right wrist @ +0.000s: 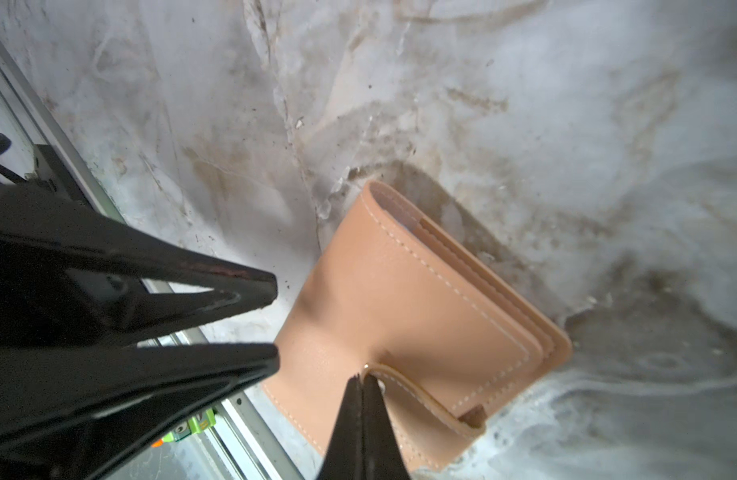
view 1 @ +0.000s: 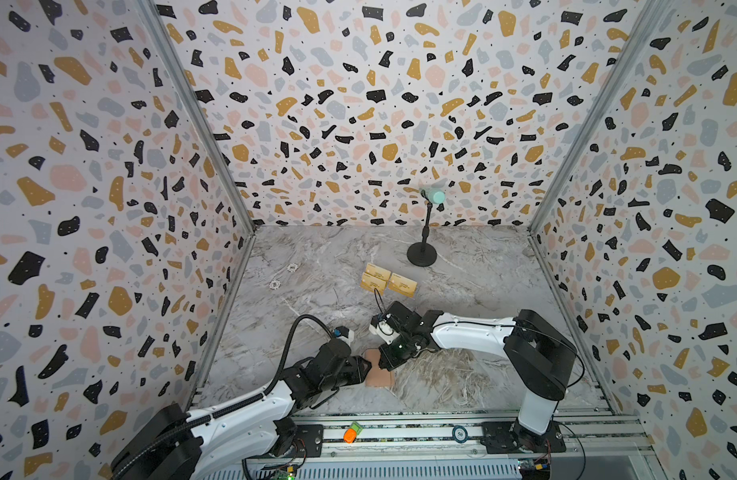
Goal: Put the credit cards into the card holder
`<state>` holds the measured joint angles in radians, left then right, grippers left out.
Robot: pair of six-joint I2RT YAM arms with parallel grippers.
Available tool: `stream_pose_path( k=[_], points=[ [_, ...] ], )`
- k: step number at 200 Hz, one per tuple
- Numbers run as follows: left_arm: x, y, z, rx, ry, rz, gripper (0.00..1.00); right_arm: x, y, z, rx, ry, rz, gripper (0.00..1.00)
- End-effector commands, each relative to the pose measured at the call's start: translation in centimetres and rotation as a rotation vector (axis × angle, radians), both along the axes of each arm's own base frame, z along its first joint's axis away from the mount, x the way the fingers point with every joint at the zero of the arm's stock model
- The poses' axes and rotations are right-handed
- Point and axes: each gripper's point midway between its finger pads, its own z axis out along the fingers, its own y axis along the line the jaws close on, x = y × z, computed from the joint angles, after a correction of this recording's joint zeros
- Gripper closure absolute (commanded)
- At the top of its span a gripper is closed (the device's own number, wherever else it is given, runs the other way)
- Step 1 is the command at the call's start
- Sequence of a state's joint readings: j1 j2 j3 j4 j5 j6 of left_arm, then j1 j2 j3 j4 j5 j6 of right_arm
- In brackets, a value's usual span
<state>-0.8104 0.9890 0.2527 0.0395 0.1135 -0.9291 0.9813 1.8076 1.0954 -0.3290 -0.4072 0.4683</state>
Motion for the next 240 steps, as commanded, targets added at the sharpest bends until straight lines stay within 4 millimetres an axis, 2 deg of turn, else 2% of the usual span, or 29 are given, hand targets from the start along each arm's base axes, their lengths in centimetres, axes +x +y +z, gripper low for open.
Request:
stream_pose_path(
  k=[1, 58, 133, 180, 209, 240],
  points=[
    [0.3, 0.0, -0.1, 0.035, -0.005, -0.001, 0.71, -1.0, -2.5, -1.8, -0.102, 0.018, 0.007, 1.00],
    [0.8, -0.8, 0.3, 0.048, -0.001, -0.025, 0.71, -0.5, -2.3, 0.4, 0.004, 0.006, 0.027, 1.00],
    [1.0, -1.1, 0.2, 0.069, -0.003, -0.049, 0.71, 0.2, -1.8, 1.8, 0.078, -0.004, 0.022, 1.00],
    [0.8, -1.6, -0.1, 0.070, 0.011, -0.082, 0.73, 0.7, -1.2, 2.0, 0.096, -0.013, 0.015, 1.00],
    [0.8, -2.1, -0.1, 0.070, 0.011, -0.107, 0.78, 1.1, -1.3, 2.5, 0.094, -0.032, 0.003, 1.00],
    [0.7, -2.6, -0.2, 0.084, 0.014, -0.136, 0.78, 1.3, -1.9, 1.7, 0.053, -0.029, -0.002, 1.00]
  ],
)
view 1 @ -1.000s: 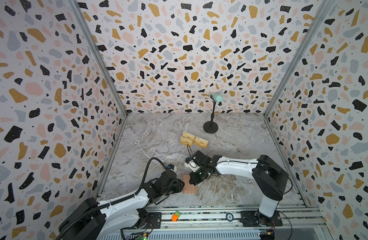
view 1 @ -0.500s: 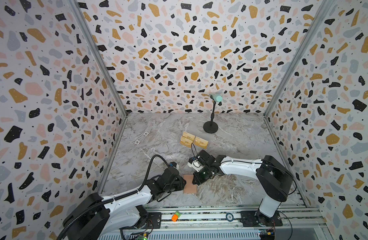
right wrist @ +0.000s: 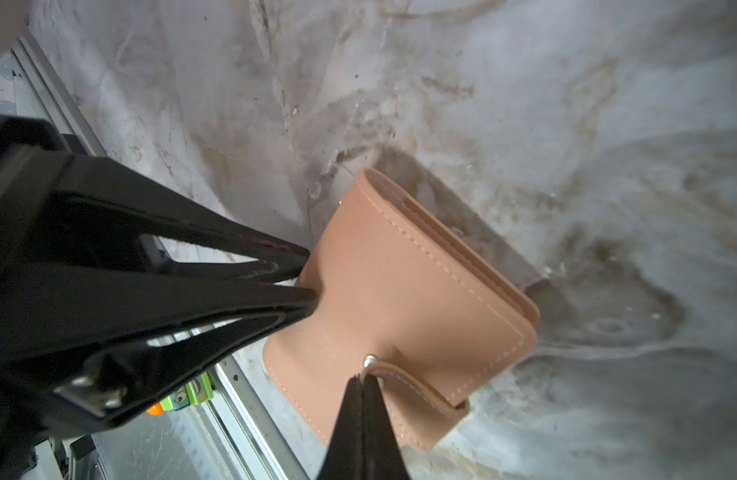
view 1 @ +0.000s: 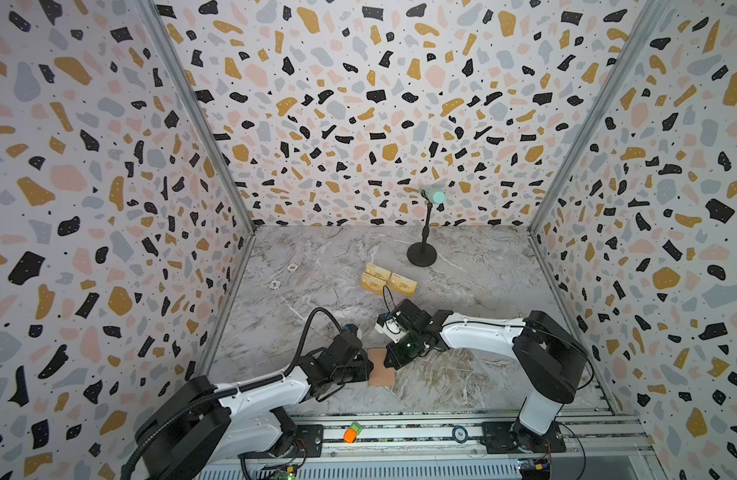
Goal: Put the credit cards into the card holder
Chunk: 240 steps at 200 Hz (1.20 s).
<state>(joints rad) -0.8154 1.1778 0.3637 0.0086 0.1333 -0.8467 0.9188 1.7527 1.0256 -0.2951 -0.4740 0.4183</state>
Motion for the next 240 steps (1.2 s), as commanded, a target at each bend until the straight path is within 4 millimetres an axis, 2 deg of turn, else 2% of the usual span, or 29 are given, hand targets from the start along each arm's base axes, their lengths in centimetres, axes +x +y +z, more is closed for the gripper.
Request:
stream_pose_path(
  k=[1, 68, 142, 183, 240],
  points=[
    [0.1, -1.3, 0.8, -0.015, -0.020, -0.059, 0.78, 0.7, -0.4, 1.1, -0.005, -0.040, -0.009, 1.00],
    [-0.4, -1.1, 0.0, 0.010, 0.000, -0.063, 0.79, 1.1, -1.3, -0.1, -0.084, -0.052, -0.015, 1.00],
    [-0.4, -1.4, -0.1, 0.000, 0.003, -0.071, 0.80, 0.6, -0.4, -1.0, -0.087, -0.035, -0.011, 1.00],
    [-0.4, -1.6, 0.0, -0.008, 0.000, -0.074, 0.81, -0.5, -0.3, -2.7, -0.148, -0.014, 0.019, 1.00],
    [-0.5, -1.6, -0.1, -0.009, 0.002, -0.080, 0.81, -1.4, -2.2, -4.9, -0.269, 0.034, 0.033, 1.00]
  ],
)
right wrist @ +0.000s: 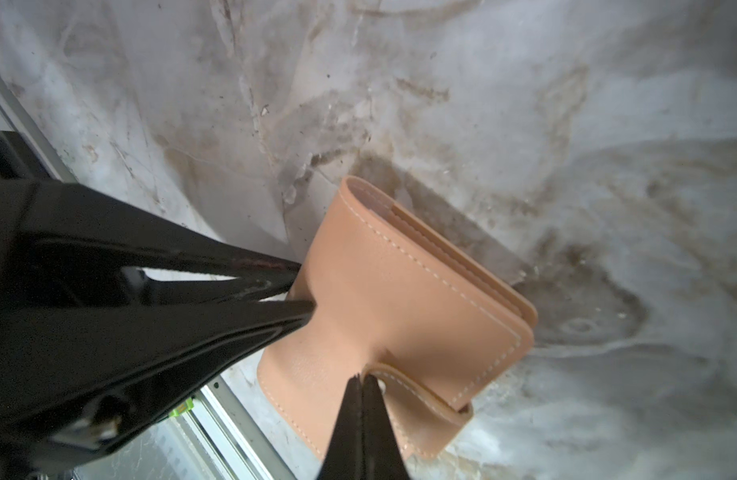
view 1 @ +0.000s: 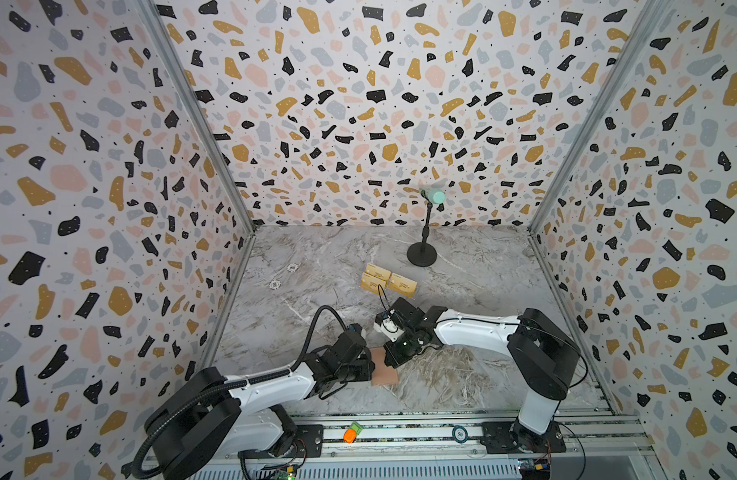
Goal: Put the credit cards into the card holder
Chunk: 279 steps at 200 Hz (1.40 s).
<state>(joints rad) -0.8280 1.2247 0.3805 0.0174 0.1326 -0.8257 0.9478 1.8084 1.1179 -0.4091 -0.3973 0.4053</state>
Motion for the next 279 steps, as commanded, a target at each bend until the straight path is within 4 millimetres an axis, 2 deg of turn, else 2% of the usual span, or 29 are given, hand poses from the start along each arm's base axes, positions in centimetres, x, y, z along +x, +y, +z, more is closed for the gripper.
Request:
stream_pose_path(
  k=[1, 40, 98, 223, 249, 279],
  points=[
    [-0.4, -1.2, 0.4, -0.032, 0.000, -0.051, 0.81, -1.6, -2.4, -4.3, -0.169, 0.051, 0.019, 1.00],
    [-0.4, -1.2, 0.3, -0.037, -0.001, -0.048, 0.82, -2.0, -3.8, -6.0, -0.253, 0.074, 0.019, 1.00],
    [-0.5, -1.0, 0.2, -0.044, -0.003, -0.042, 0.82, -2.5, -4.8, -8.2, -0.307, 0.093, 0.006, 1.00],
    [-0.6, -1.1, 0.3, -0.065, -0.008, -0.042, 0.83, -3.1, -6.7, -10.3, -0.420, 0.092, 0.015, 1.00],
    [-0.4, -1.0, 0.2, -0.059, -0.007, -0.024, 0.83, -2.6, -5.2, -9.3, -0.353, 0.082, 0.010, 1.00],
    [0.0, -0.5, 0.1, -0.043, -0.002, 0.028, 0.84, -1.3, -1.7, -4.9, -0.163, 0.022, -0.005, 0.99]
  ],
)
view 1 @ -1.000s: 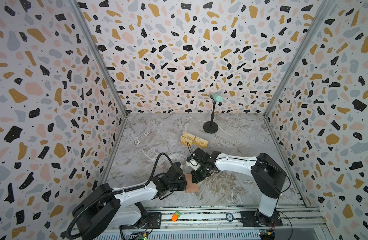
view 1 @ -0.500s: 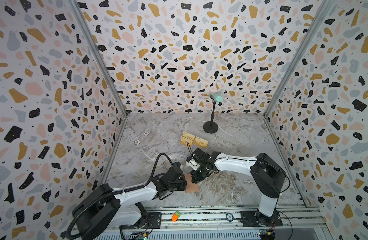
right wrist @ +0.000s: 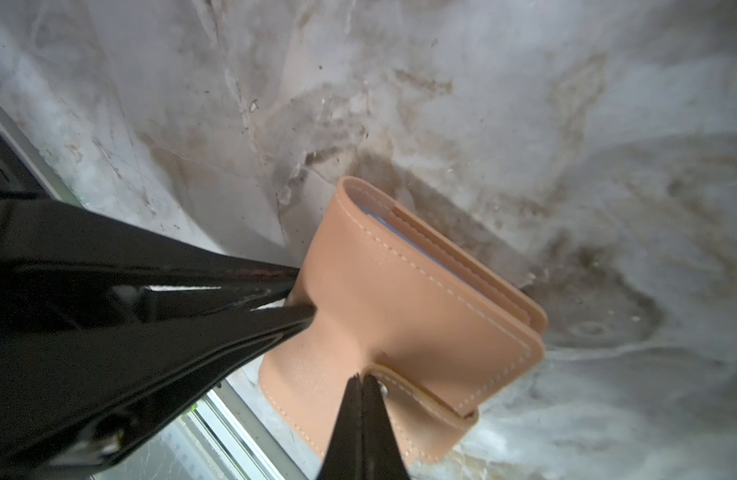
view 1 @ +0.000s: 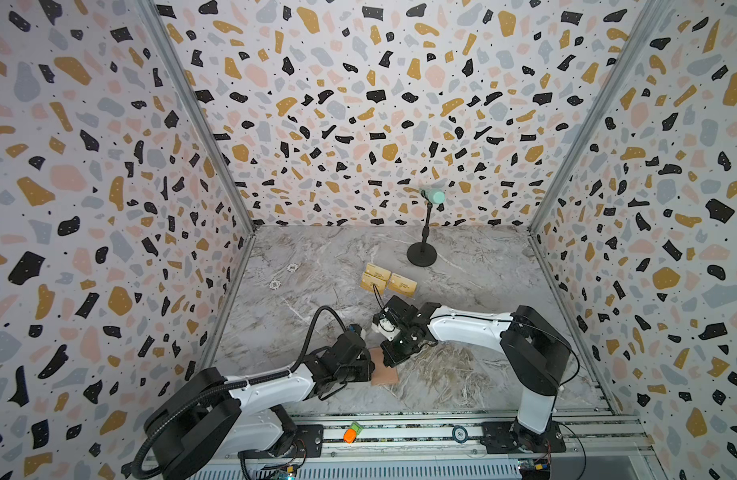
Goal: Put the credit cards into the card holder
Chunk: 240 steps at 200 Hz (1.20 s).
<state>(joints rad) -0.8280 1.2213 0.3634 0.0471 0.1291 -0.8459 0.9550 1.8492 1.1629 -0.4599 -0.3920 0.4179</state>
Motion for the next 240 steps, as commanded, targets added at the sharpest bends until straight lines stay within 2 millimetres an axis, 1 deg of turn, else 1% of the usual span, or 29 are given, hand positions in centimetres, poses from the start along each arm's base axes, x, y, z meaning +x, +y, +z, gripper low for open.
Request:
stream_pose_path(
  k=[1, 15, 22, 35, 52, 67, 96, 108, 117, 129, 146, 157, 169, 181, 192, 194, 199, 205, 210, 220, 225, 228, 240],
  points=[
    [0.0, -0.6, 0.2, -0.026, -0.001, 0.011, 0.84, -1.1, -1.8, -4.2, -0.117, -0.009, 0.001, 0.98],
    [0.2, -0.6, 0.4, -0.027, -0.011, 0.017, 0.83, -0.2, -0.6, -1.7, -0.041, -0.054, -0.004, 0.92],
    [0.4, -0.6, 0.5, -0.032, -0.001, 0.045, 0.83, 0.3, -0.2, -0.6, -0.011, -0.075, -0.013, 0.88],
    [0.9, -0.6, 0.8, -0.018, -0.008, 0.046, 0.81, 1.1, 0.3, 1.4, 0.047, -0.102, -0.022, 0.80],
    [1.5, -0.8, 1.5, 0.017, -0.028, 0.019, 0.79, 1.8, 0.6, 3.3, 0.098, -0.135, -0.035, 0.78],
    [2.2, -1.1, 2.0, 0.027, -0.037, 0.017, 0.79, 2.3, 0.5, 4.4, 0.131, -0.161, -0.048, 0.77],
    [2.8, -1.6, 2.3, 0.019, -0.026, 0.026, 0.78, 3.4, -0.1, 5.7, 0.191, -0.197, -0.081, 0.76],
    [2.7, -1.3, 2.2, 0.040, -0.001, 0.035, 0.75, 4.0, -0.4, 6.1, 0.201, -0.217, -0.090, 0.75],
    [2.6, -1.1, 2.5, 0.062, -0.002, 0.030, 0.71, 4.5, -0.6, 6.5, 0.201, -0.234, -0.092, 0.75],
    [2.8, -0.5, 3.3, 0.093, -0.013, 0.032, 0.66, 5.0, -0.8, 7.3, 0.205, -0.268, -0.091, 0.73],
    [3.5, 0.0, 5.4, 0.113, -0.054, 0.038, 0.62, 5.9, -1.1, 9.2, 0.208, -0.329, -0.100, 0.69],
    [4.4, 0.4, 7.4, 0.120, -0.110, 0.065, 0.59, 6.6, -1.6, 10.4, 0.200, -0.381, -0.115, 0.64],
    [5.8, 1.2, 9.7, 0.120, -0.184, 0.124, 0.50, 7.6, -2.4, 11.7, 0.200, -0.448, -0.146, 0.59],
    [7.4, 2.5, 12.4, 0.105, -0.281, 0.196, 0.39, 9.2, -4.0, 13.2, 0.187, -0.531, -0.211, 0.49],
    [9.0, 4.5, 14.9, 0.108, -0.373, 0.289, 0.26, 10.6, -5.7, 15.0, 0.189, -0.610, -0.266, 0.38],
    [9.3, 5.0, 15.3, 0.113, -0.386, 0.304, 0.24, 10.9, -6.0, 15.4, 0.191, -0.624, -0.277, 0.32],
    [9.9, 6.0, 16.7, 0.120, -0.431, 0.341, 0.15, 11.6, -6.9, 16.3, 0.195, -0.661, -0.306, 0.20],
    [10.6, 7.6, 18.2, 0.149, -0.484, 0.393, 0.07, 12.4, -8.1, 17.6, 0.204, -0.704, -0.340, 0.08],
    [11.1, 9.5, 19.3, 0.193, -0.527, 0.458, 0.01, 13.0, -9.1, 18.5, 0.205, -0.745, -0.367, 0.01],
    [11.6, 13.1, 21.2, 0.258, -0.604, 0.586, 0.00, 14.4, -11.6, 20.5, 0.199, -0.839, -0.438, 0.01],
    [11.8, 14.9, 21.7, 0.288, -0.633, 0.637, 0.00, 15.0, -13.1, 21.4, 0.190, -0.888, -0.481, 0.01],
    [12.0, 15.8, 22.1, 0.295, -0.653, 0.659, 0.00, 15.4, -14.1, 21.9, 0.180, -0.919, -0.513, 0.01],
    [12.3, 18.6, 22.6, 0.338, -0.733, 0.700, 0.00, 16.3, -18.2, 23.9, 0.142, -1.073, -0.632, 0.01]
  ],
)
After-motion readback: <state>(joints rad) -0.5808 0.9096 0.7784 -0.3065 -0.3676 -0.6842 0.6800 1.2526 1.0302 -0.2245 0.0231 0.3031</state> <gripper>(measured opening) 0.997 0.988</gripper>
